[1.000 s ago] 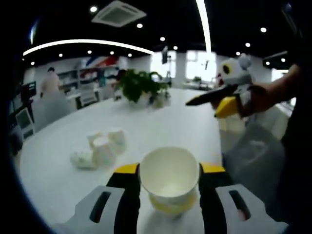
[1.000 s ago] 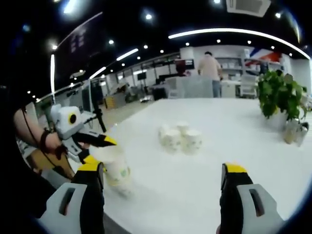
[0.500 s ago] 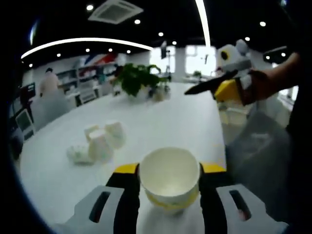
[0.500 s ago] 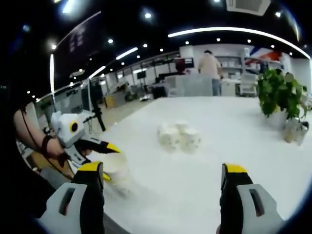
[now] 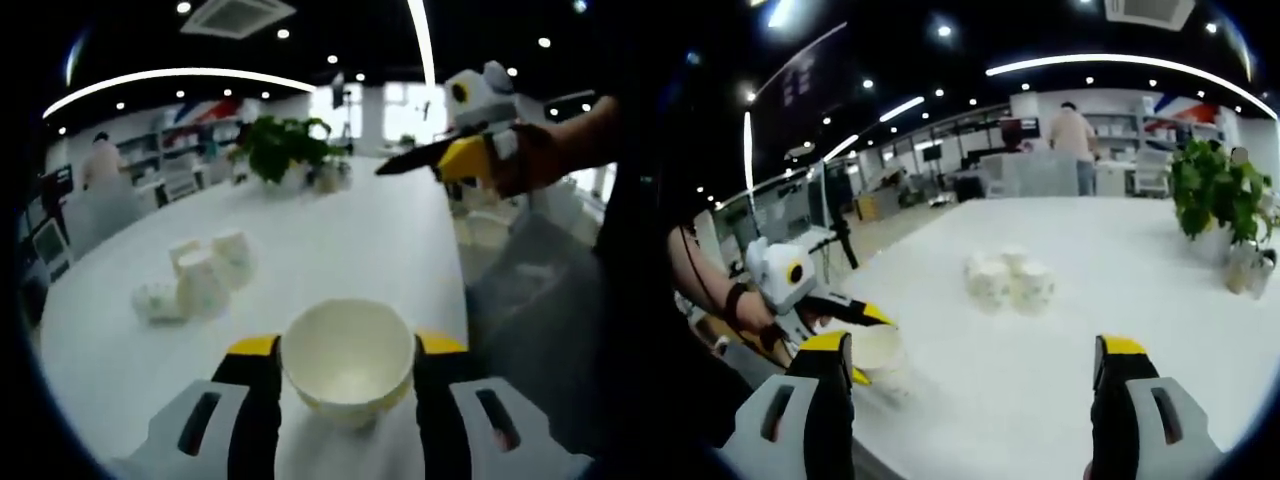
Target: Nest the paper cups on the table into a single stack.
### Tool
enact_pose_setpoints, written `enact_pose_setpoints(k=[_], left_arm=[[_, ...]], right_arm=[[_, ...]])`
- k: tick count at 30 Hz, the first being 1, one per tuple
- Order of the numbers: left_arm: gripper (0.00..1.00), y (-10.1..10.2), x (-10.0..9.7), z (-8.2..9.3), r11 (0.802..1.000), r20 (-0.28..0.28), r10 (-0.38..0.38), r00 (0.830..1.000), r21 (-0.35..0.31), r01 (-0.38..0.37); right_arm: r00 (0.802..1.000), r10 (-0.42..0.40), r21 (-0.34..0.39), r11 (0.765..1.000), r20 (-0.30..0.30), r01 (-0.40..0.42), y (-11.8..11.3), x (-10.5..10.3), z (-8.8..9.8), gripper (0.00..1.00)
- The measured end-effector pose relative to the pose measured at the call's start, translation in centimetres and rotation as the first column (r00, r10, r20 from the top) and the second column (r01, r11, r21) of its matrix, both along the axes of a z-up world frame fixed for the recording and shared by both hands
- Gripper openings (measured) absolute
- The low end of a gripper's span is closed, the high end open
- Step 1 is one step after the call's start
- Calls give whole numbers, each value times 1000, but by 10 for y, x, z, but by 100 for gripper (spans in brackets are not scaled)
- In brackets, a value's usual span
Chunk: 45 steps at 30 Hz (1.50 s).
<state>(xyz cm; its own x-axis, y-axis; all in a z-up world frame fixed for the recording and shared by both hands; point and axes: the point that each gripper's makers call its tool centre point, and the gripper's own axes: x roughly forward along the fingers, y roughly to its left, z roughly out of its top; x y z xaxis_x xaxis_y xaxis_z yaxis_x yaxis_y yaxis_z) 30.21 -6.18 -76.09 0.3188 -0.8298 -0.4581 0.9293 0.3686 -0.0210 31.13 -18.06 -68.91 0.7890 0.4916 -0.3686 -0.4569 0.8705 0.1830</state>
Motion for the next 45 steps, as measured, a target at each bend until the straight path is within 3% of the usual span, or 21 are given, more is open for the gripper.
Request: enact_pose_setpoints(k=[12,21,28,35,40,43,45], left_arm=[[55,1,-1,4,1000,-3,13,1000,-5,-13],[55,12,4,13,999,32,34,999,-18,-34],[59,30,16,22,994,32,104,994,-46,-102],[64,47,26,40,985,67,157,985,-89,-151],[69,66,35,50,966,53,235,971,-121,-227],[74,78,41,55,957,100,275,956,-121,-263],[76,80,40,54,959,104,273,956,-113,-262]], right_arm=[[1000,1,4,1000,-1,-1,1,-2,-1,99],[1000,3,4,1000,0,-3,3,-4,-1,99],[1000,22,3,1000,4,-22,9,-5,2,99],[999,37,-2,999,8,-37,11,-4,5,99],[999,50,-3,999,10,-50,15,-5,7,99],[999,53,0,999,7,-53,16,-6,5,99],[998,58,1,998,2,-58,18,-7,4,99]])
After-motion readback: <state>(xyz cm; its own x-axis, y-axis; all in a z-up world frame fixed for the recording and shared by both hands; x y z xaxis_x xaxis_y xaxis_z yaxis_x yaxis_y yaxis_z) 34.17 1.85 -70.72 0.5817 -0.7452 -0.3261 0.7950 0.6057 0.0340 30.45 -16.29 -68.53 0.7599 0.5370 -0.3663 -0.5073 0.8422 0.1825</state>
